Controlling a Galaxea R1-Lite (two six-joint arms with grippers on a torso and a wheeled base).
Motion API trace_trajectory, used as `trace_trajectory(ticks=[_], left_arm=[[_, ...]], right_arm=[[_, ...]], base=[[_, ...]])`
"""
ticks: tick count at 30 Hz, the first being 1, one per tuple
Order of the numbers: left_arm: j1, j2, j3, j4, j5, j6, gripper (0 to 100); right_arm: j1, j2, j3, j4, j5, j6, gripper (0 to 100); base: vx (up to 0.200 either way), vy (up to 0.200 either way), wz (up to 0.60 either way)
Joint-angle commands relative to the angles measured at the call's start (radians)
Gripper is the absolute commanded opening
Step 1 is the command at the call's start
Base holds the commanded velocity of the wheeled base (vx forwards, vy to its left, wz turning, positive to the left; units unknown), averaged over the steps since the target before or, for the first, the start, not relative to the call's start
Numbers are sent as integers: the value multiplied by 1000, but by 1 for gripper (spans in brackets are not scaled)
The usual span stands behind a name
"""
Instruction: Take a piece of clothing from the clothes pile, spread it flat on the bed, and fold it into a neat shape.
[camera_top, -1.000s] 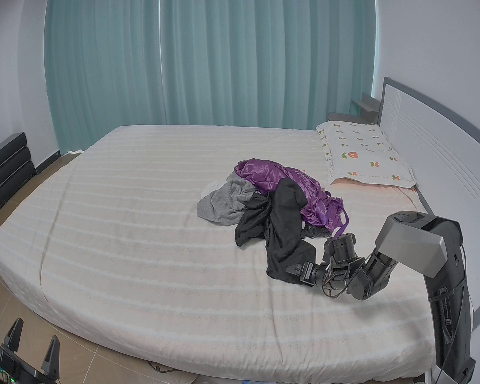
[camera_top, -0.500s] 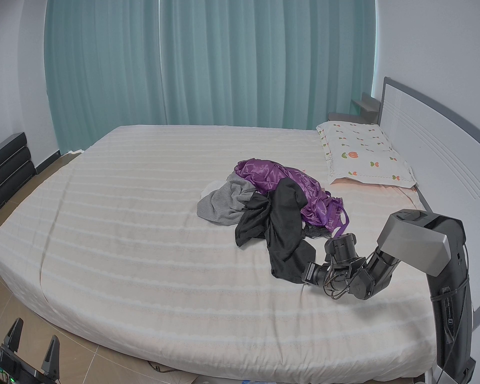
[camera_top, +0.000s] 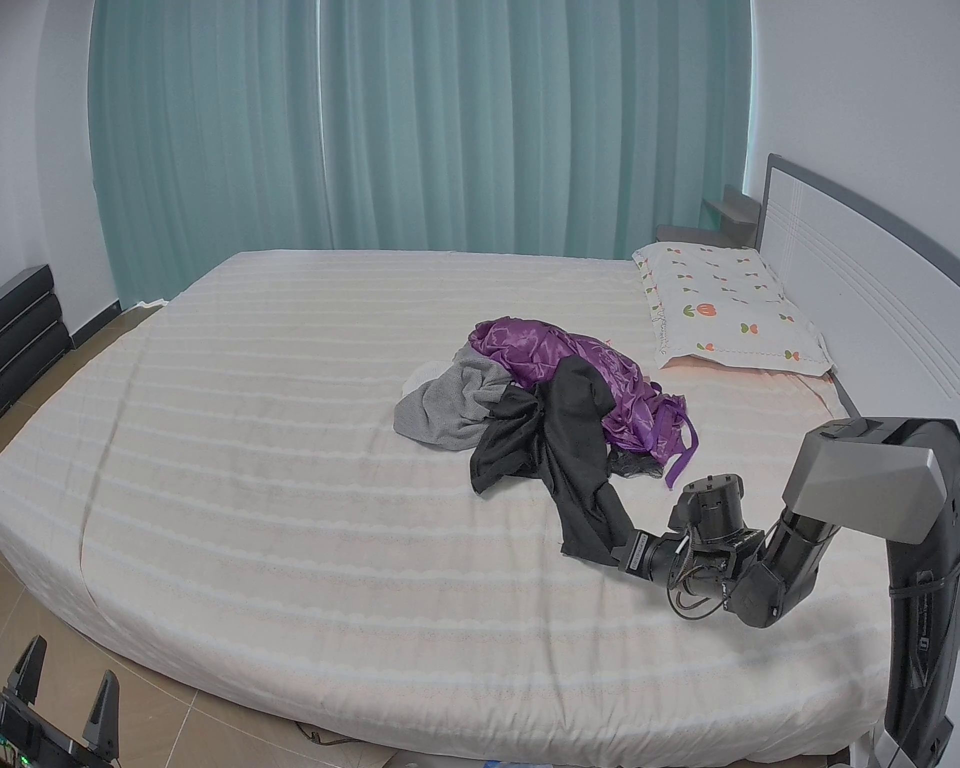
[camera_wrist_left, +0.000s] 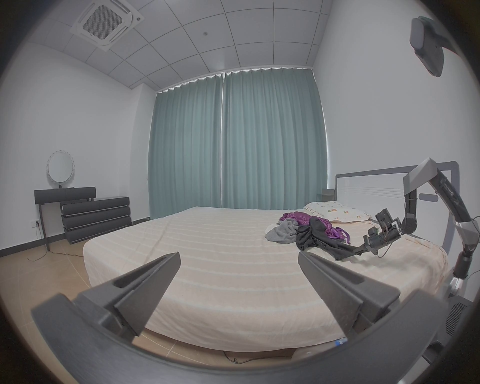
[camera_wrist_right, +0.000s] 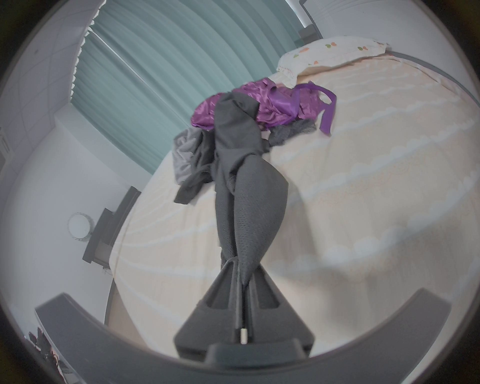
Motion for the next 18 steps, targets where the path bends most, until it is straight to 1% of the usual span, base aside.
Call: trace_trajectory(ticks=[1,3,4,5,6,7,12,15,17,18], left_arm=[[0,-16,18,0,0,-1,100],[0,-16,18,0,0,-1,100],[0,-16,18,0,0,-1,100],[0,-16,18,0,0,-1,100],[0,-16,18,0,2,-1,100],[0,-16,18,0,0,-1,100],[0,-16,18,0,0,-1,100],[0,-16,18,0,0,-1,100],[0,-16,18,0,0,-1,100],[0,-16,18,0,-1,2,100]], right_arm=[[30,-116,133,-97,15,17,0],[44,-168,215,-194,22,42,0],[48,-186,242,-224,22,46,0],[48,-186,242,-224,22,46,0],[58,-228,305,-297,22,48,0],[62,-251,339,-336,22,48,0],[84,-317,431,-471,21,48,0],[110,-363,486,-577,7,40,0],[125,-393,503,-582,-2,35,0],[137,-441,511,-579,-10,37,0]], base=[[0,0,0],[0,0,0],[0,0,0],[0,0,0],[0,0,0],[0,0,0],[0,0,0],[0,0,0],[0,0,0],[0,0,0]])
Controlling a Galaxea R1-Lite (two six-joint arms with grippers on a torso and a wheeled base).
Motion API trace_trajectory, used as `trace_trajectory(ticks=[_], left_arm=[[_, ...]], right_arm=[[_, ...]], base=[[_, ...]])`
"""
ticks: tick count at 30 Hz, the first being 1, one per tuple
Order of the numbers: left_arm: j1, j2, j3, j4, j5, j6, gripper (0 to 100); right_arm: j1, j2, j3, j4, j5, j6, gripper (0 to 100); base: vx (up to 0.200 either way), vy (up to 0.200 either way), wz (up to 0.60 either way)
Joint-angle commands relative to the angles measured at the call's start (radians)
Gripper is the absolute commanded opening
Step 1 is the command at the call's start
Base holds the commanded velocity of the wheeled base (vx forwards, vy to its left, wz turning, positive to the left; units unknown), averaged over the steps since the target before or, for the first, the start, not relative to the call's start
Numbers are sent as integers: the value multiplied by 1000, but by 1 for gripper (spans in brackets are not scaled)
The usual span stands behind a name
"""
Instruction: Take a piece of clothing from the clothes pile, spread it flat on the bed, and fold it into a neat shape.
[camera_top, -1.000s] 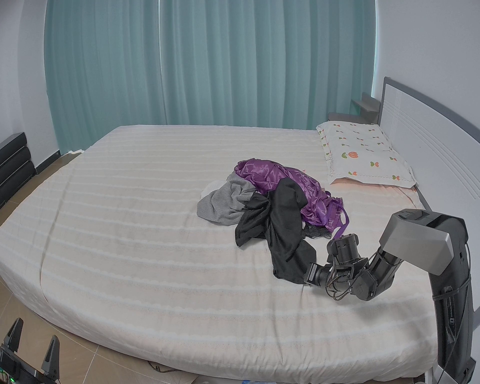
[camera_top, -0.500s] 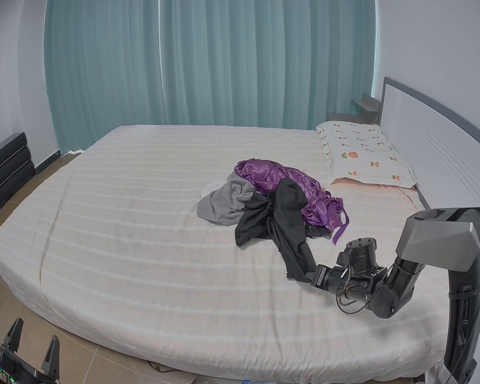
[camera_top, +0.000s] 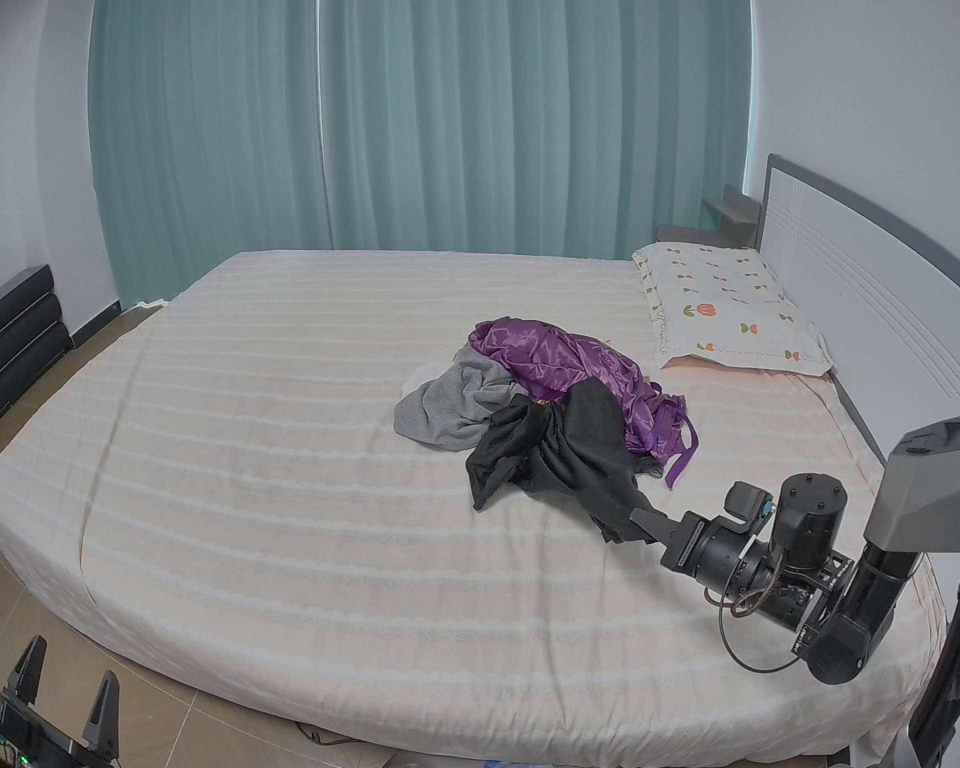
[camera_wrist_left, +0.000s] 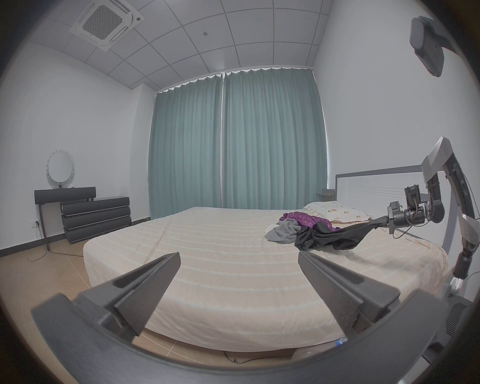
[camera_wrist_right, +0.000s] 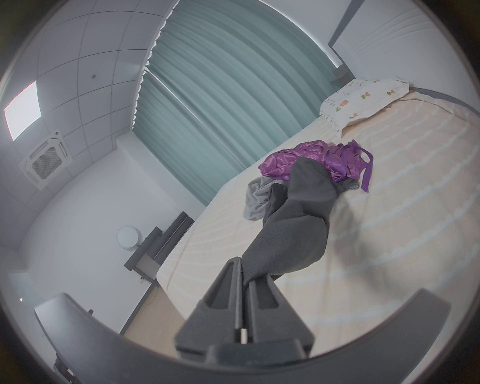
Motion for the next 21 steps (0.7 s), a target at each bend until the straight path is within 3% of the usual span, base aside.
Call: trace_trajectory(ticks=[1,10,20,21], left_arm=[[0,-16,18,0,-2,2,100],[0,-16,18,-2,-33,33,100],[0,-16,18,-5,-47,70,100],[-1,-7,-82,-94,-65,35,100]], right_arm=[[53,-174,65,-17,-15,-2,0],[120,-369,62,-17,-8,-27,0],[139,-427,56,-17,-2,-83,0],[145,-443,51,-17,12,-94,0]], base=[[0,0,0],[0,0,0],[0,0,0],[0,0,0]])
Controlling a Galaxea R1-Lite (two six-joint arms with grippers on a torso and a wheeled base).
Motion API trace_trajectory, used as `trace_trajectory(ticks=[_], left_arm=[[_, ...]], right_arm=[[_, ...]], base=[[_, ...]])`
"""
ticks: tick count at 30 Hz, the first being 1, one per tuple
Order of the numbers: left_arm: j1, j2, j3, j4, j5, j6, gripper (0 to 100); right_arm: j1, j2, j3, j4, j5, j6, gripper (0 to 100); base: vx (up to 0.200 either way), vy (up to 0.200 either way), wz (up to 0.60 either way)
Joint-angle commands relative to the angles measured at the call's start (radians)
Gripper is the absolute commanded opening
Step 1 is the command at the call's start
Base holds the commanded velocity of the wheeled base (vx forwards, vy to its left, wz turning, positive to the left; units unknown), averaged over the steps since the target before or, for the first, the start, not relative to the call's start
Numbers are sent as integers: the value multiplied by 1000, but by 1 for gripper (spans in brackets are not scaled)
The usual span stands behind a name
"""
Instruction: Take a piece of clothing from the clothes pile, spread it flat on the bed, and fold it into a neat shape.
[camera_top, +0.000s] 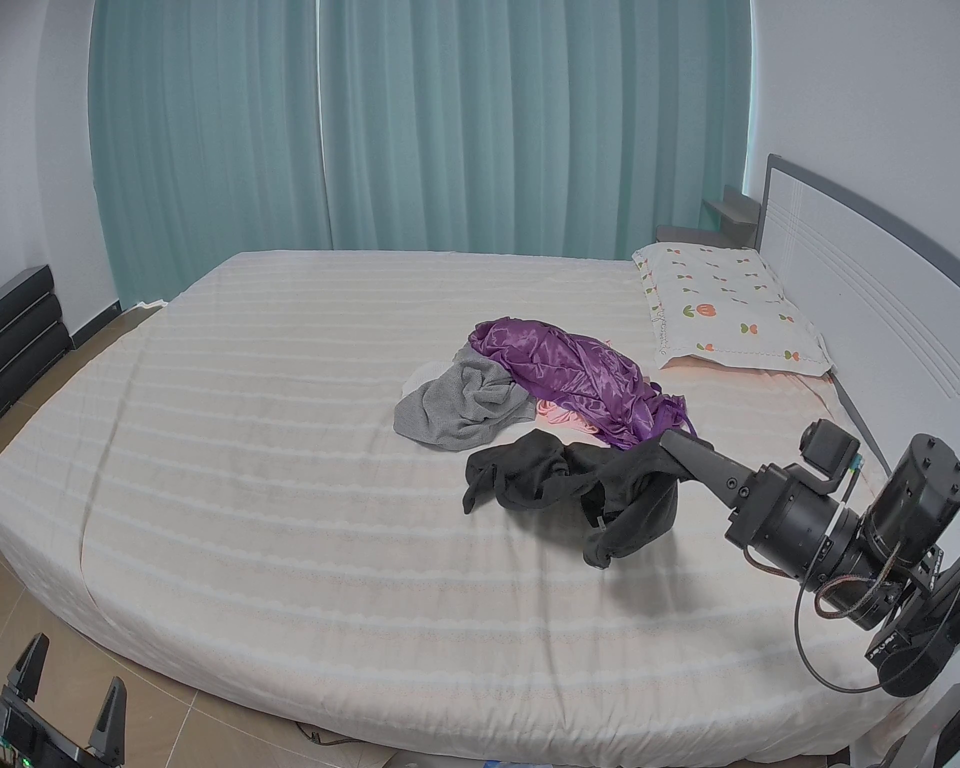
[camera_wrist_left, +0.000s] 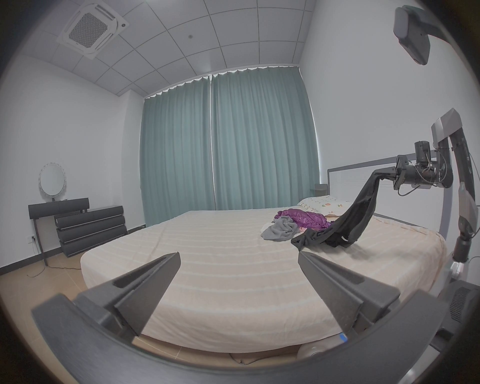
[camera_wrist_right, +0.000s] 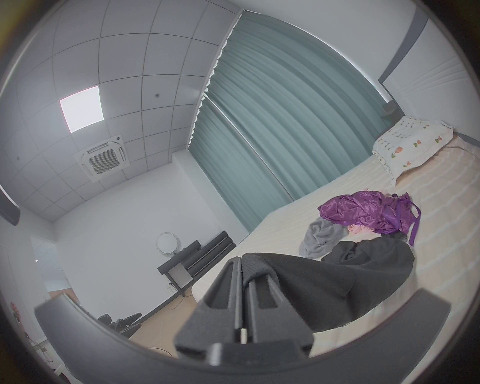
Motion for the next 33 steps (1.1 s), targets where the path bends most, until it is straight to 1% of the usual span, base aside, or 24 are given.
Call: trace_trajectory(ticks=[1,3,4,5,8,9,10,11,12,13,15,18,20,22,29,30,31,32,33], left_arm=[[-8,34,-176,-118,-19,-88,100],[-11,165,-269,-103,-31,-177,100],[-11,220,-283,-95,-34,-183,100],[-12,240,-285,-91,-39,-180,100],[-43,315,-258,-71,-107,-162,100],[-51,369,-245,-59,-139,-151,100],[-54,390,-242,-57,-146,-145,100],[-55,467,-234,-55,-171,-111,100],[-55,492,-232,-57,-177,-104,100],[-66,573,-231,-60,-202,-84,100],[-94,671,-232,-66,-232,-70,100],[-150,800,-235,-82,-241,-68,100],[-175,866,-237,-111,-240,-73,100],[-189,973,-235,-166,-240,-75,100],[-233,1343,-237,-394,-238,-79,100],[-235,1351,-237,-399,-238,-78,100],[-262,1447,-240,-476,-234,-79,100],[-267,1463,-242,-488,-234,-79,100],[-291,1544,-242,-562,-229,-84,100]], right_arm=[[15,-52,-7,-13,17,-13,0],[19,-49,-10,-13,24,-13,0],[19,-44,-13,-13,23,-13,0],[19,-42,-15,-13,23,-13,0],[19,-42,-38,-13,23,-13,0],[19,-46,-47,-13,23,-14,0],[19,-46,-52,-13,23,-14,0],[21,-47,-62,-9,23,-14,0],[21,-47,-65,-7,23,-16,0],[28,-42,-65,-7,23,-21,0],[30,-36,-65,-9,21,-24,0],[27,-35,-68,-9,21,-24,0],[27,-39,-79,-7,21,-24,0],[27,-41,-93,-7,21,-24,0],[24,-35,-99,-7,20,-24,0],[24,-35,-99,-7,20,-24,0],[24,-41,-102,-7,18,-25,0],[24,-42,-102,-9,18,-25,0],[21,-46,-102,-9,15,-25,0]], base=[[0,0,0],[0,0,0],[0,0,0],[0,0,0],[0,0,0],[0,0,0],[0,0,0],[0,0,0],[0,0,0],[0,0,0],[0,0,0],[0,0,0],[0,0,0],[0,0,0],[0,0,0],[0,0,0],[0,0,0],[0,0,0],[0,0,0]])
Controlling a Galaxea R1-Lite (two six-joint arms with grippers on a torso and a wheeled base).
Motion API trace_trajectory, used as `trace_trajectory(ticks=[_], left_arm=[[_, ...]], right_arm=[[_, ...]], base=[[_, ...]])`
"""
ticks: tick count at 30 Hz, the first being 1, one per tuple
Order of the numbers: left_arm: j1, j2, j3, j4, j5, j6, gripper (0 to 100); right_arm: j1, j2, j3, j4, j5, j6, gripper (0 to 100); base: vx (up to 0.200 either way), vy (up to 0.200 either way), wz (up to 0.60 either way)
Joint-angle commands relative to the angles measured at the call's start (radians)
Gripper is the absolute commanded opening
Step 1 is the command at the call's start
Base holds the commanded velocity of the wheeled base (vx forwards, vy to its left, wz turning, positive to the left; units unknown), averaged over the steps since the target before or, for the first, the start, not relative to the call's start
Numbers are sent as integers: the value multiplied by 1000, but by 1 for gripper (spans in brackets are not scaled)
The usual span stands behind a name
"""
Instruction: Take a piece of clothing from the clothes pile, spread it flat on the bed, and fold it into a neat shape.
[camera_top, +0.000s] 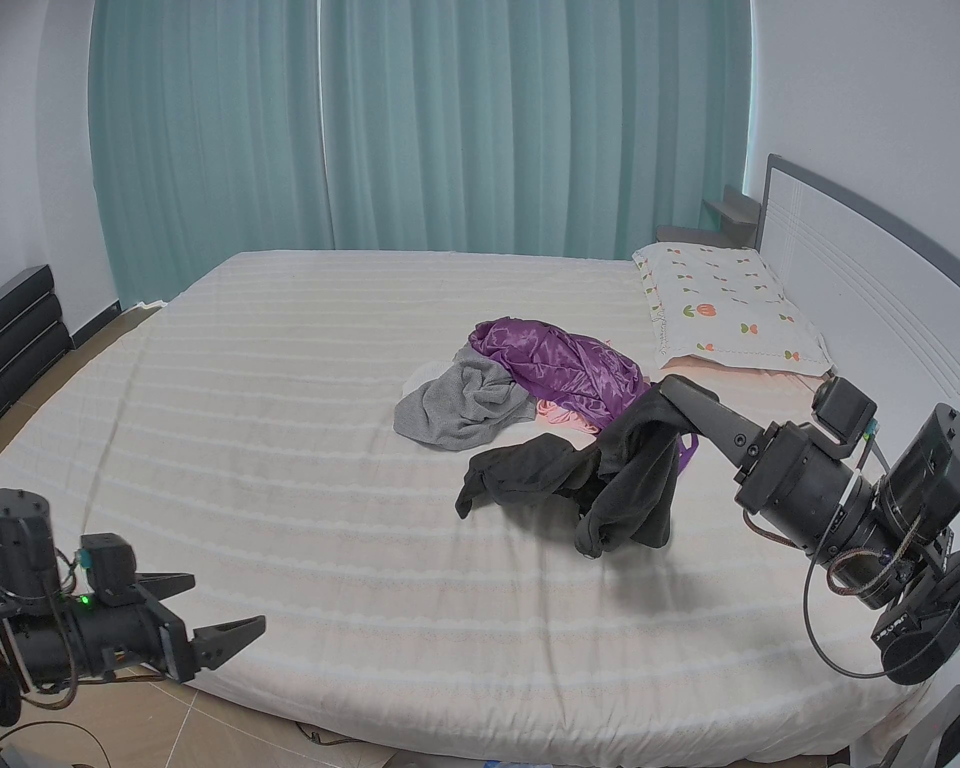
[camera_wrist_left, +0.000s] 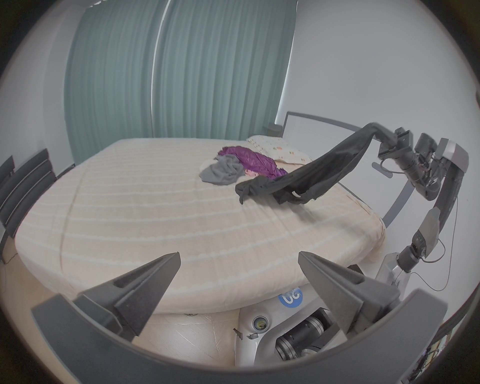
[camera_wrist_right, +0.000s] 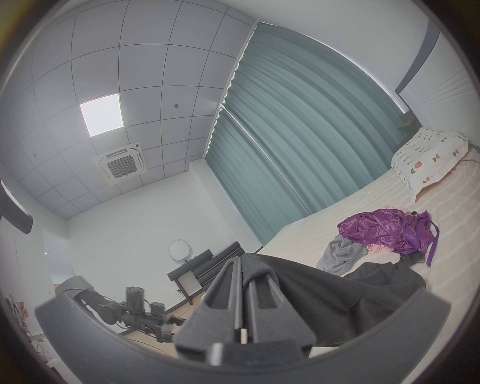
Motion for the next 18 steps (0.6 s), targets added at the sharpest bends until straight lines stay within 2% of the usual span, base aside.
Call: trace_trajectory(ticks=[1,3,10,16,18], left_arm=[[-114,470,-6,-274,5,-8,100],[-145,548,-11,-349,25,-14,100],[-270,878,-117,-588,186,-77,100],[-306,1047,-235,-684,253,-89,100],[-317,1137,-315,-725,293,-94,100]], right_arm=[[-3,-9,-14,-11,-5,0,0],[-6,-9,-14,-14,-6,0,0],[-6,-54,-27,-11,-8,0,0],[-11,-89,-14,-9,-9,0,0],[-12,-100,-13,-6,-9,0,0]], base=[[0,0,0],[0,0,0],[0,0,0],[0,0,0],[0,0,0]])
